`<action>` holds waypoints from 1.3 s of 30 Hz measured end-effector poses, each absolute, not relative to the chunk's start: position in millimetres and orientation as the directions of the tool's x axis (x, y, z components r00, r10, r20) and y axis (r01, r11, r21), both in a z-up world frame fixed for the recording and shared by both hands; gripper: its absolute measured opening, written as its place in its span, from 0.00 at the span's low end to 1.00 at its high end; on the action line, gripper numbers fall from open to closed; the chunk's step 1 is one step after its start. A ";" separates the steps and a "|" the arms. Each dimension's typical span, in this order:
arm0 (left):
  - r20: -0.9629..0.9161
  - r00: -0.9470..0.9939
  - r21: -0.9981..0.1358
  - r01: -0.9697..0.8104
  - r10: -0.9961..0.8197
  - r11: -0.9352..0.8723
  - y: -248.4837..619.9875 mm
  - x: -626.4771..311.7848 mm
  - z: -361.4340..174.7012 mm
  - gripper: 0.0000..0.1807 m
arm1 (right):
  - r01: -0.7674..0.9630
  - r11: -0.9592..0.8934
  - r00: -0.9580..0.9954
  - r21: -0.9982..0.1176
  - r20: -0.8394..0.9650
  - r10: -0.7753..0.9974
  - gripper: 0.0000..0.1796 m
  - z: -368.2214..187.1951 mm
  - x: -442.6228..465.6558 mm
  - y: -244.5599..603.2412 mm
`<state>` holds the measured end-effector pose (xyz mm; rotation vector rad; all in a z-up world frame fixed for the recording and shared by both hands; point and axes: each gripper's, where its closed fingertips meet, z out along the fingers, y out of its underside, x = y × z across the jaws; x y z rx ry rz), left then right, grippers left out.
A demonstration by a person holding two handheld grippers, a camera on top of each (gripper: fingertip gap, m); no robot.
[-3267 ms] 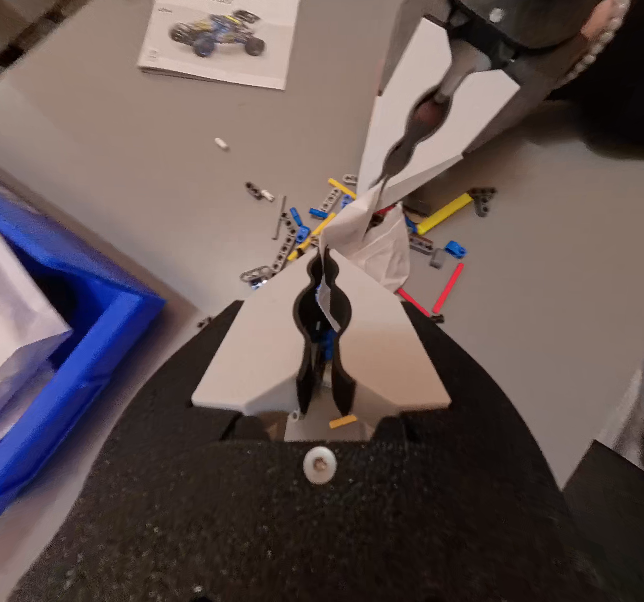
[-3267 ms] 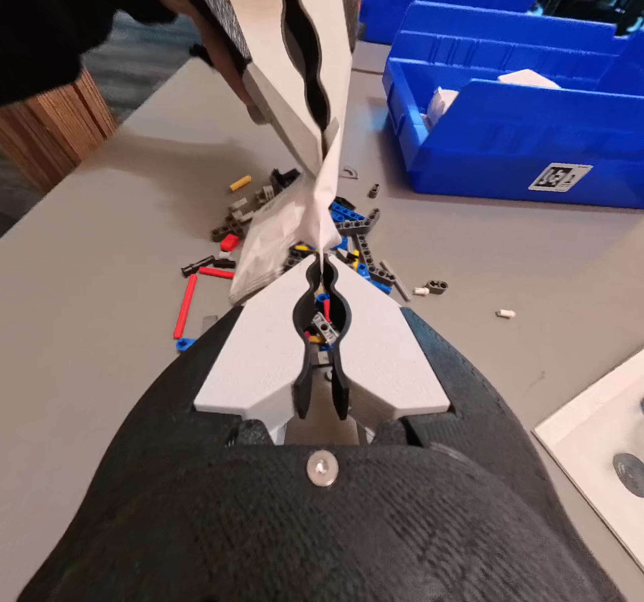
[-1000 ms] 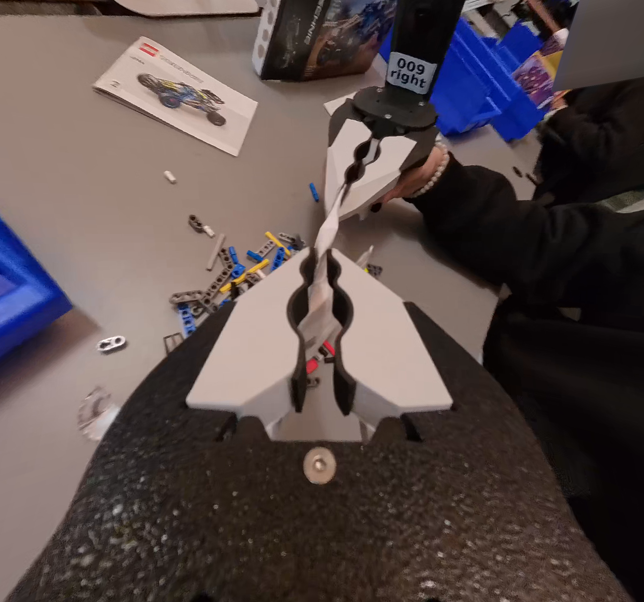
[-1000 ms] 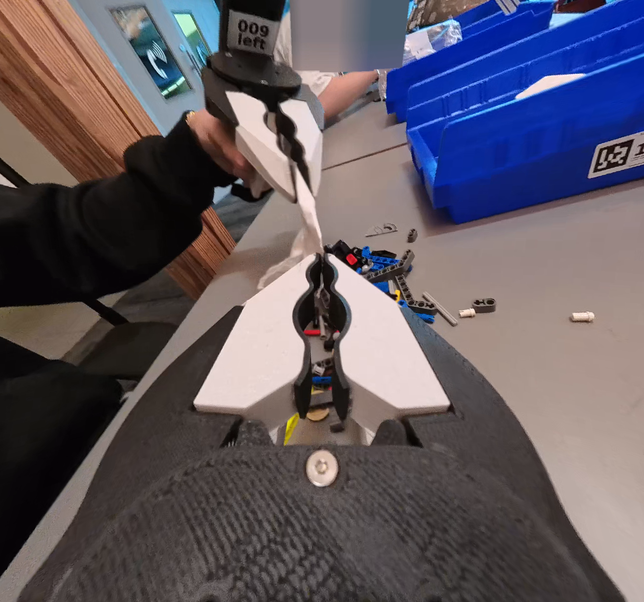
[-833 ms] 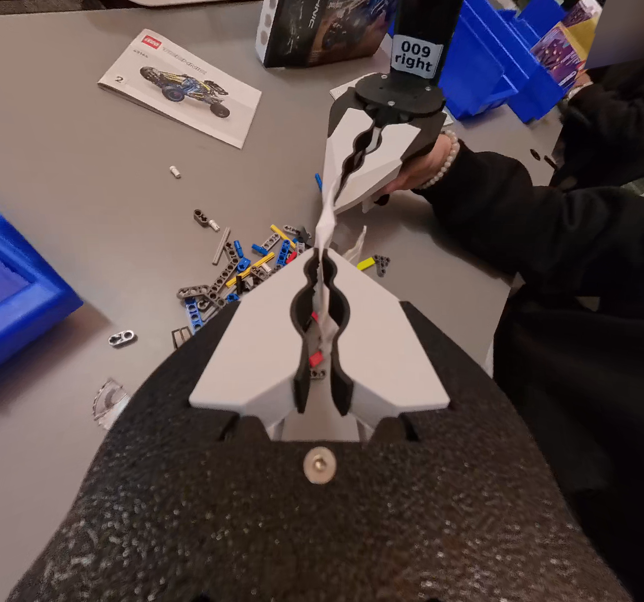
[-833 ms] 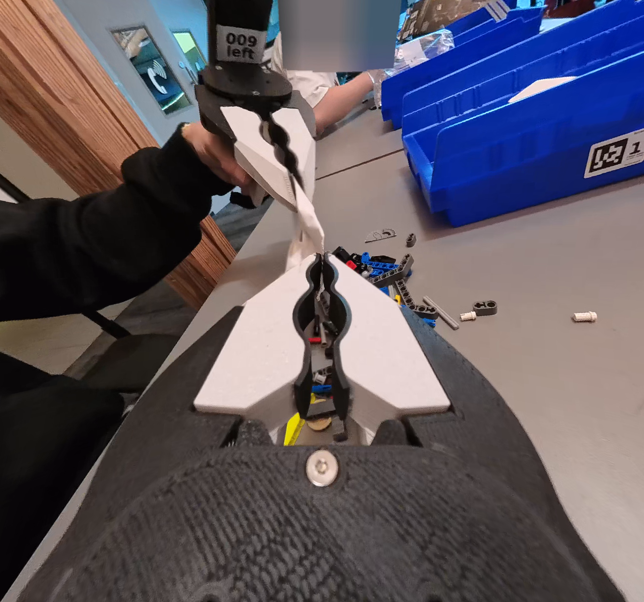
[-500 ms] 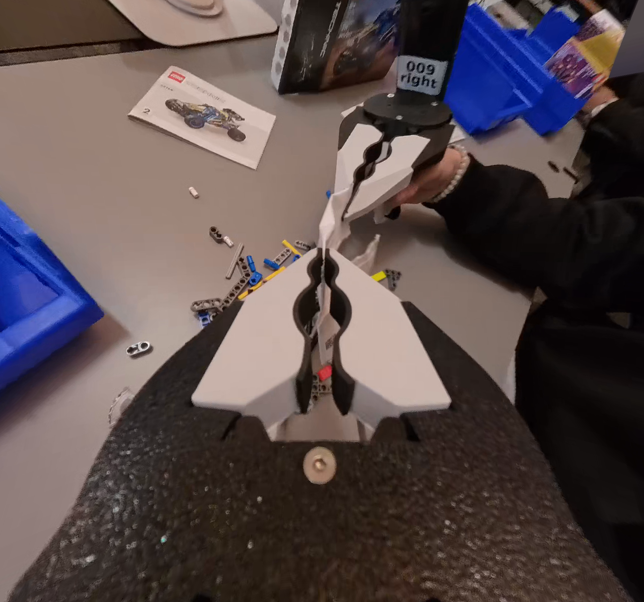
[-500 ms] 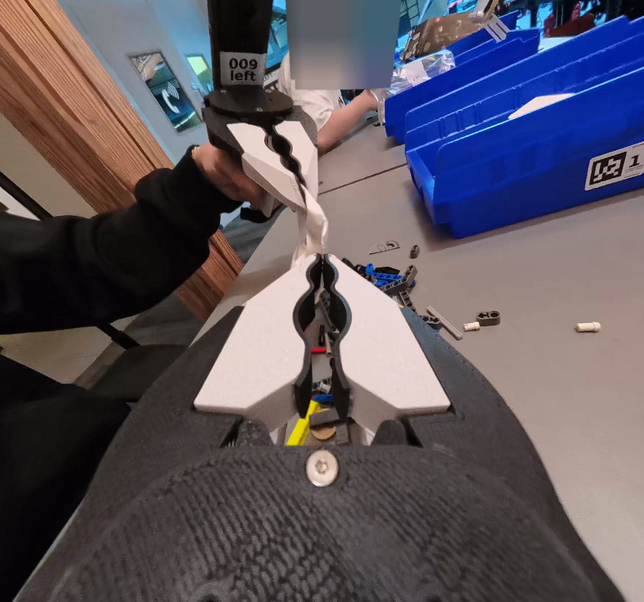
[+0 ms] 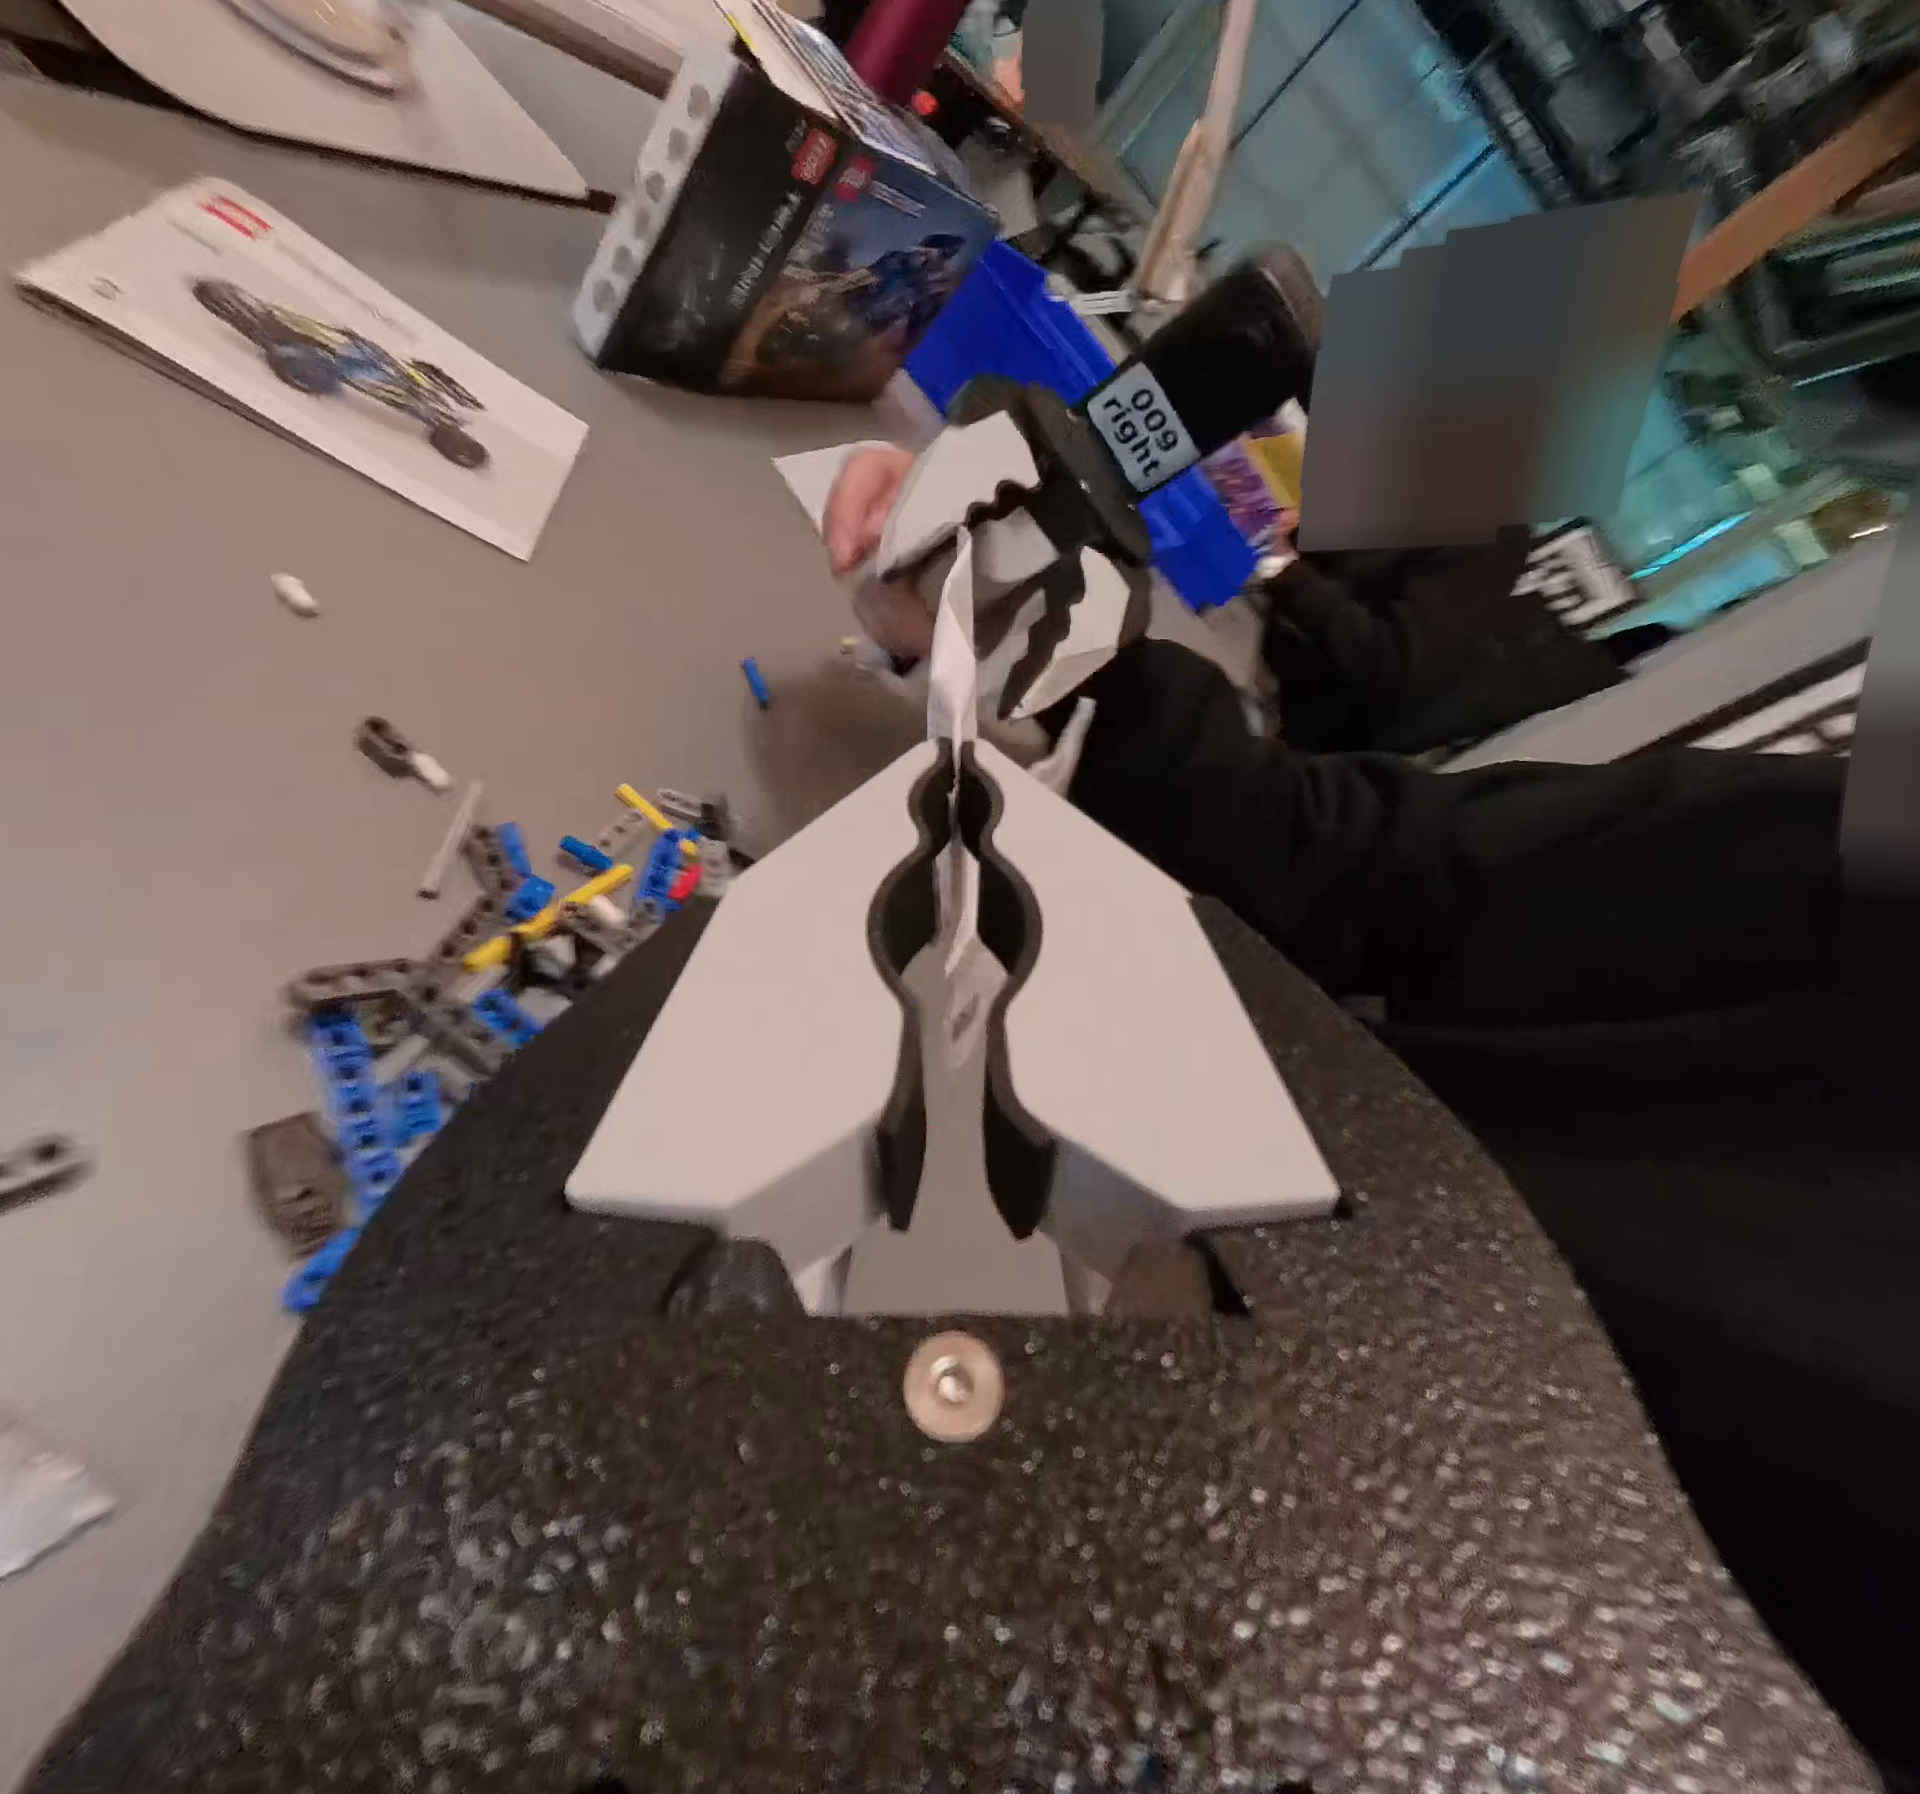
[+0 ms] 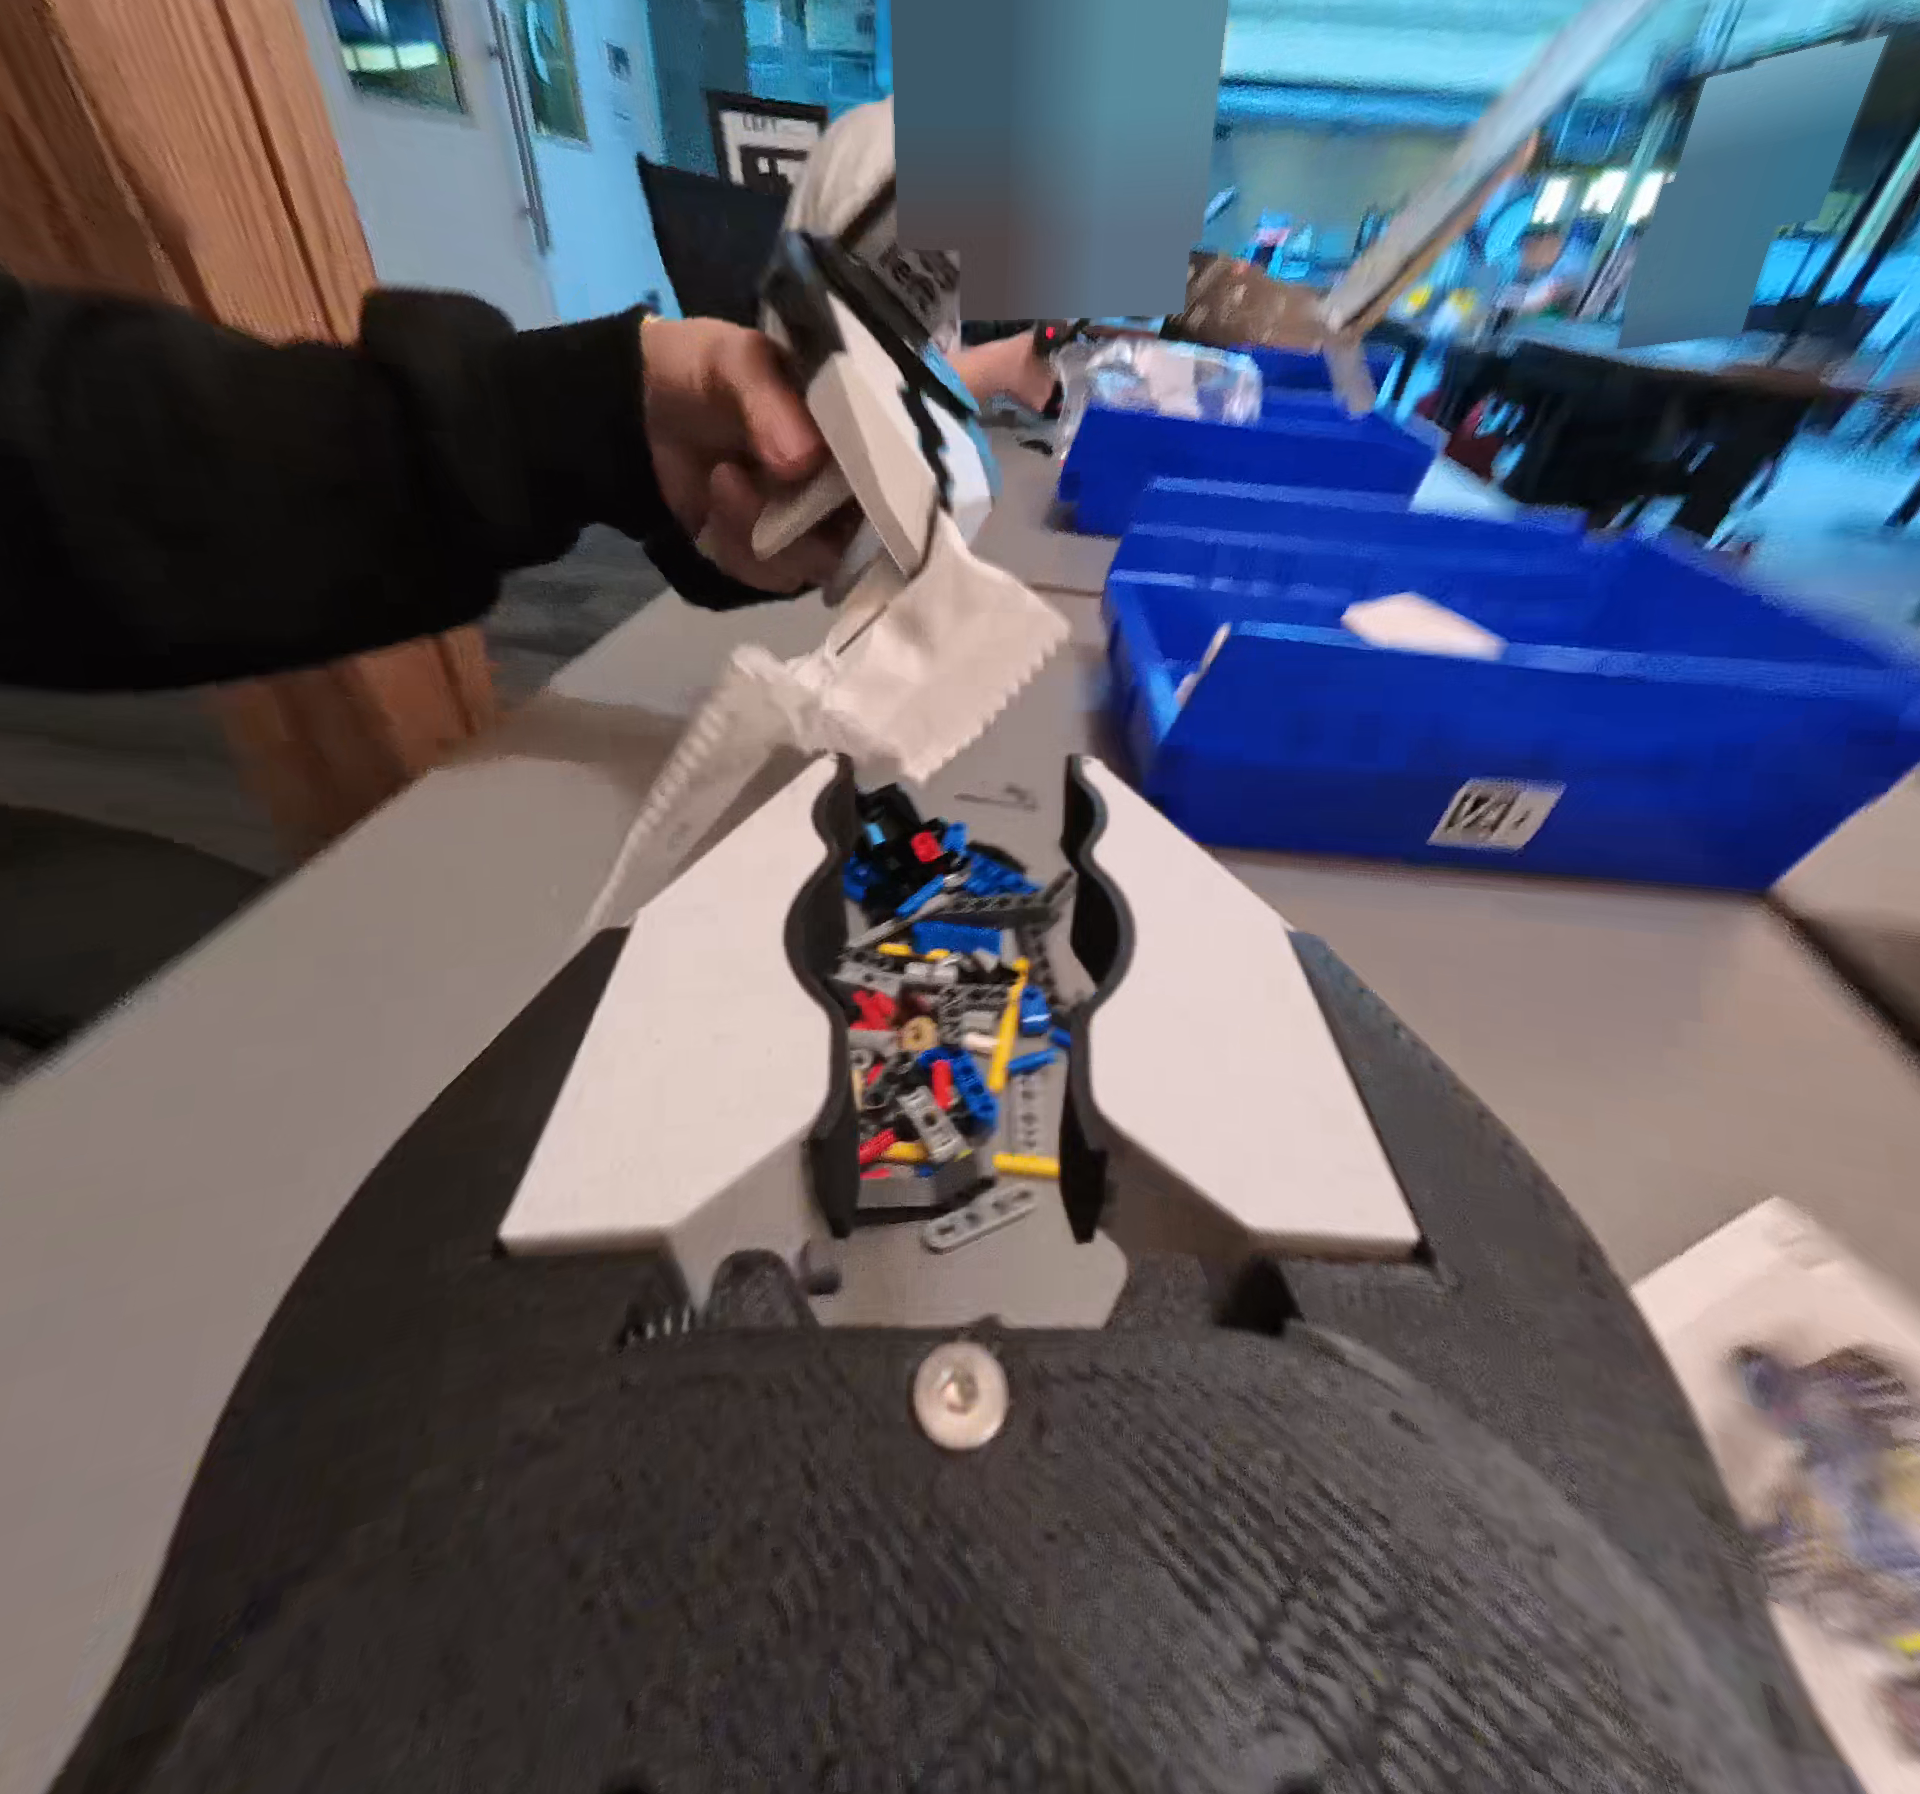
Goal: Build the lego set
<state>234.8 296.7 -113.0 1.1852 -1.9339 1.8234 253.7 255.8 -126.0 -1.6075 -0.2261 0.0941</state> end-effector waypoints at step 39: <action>-0.520 -0.309 -0.827 -0.052 -0.796 0.560 291.3 232.6 -58.4 0.00 | 0.664 -0.427 0.678 -0.613 0.735 -0.002 0.00 -136.2 264.8 261.0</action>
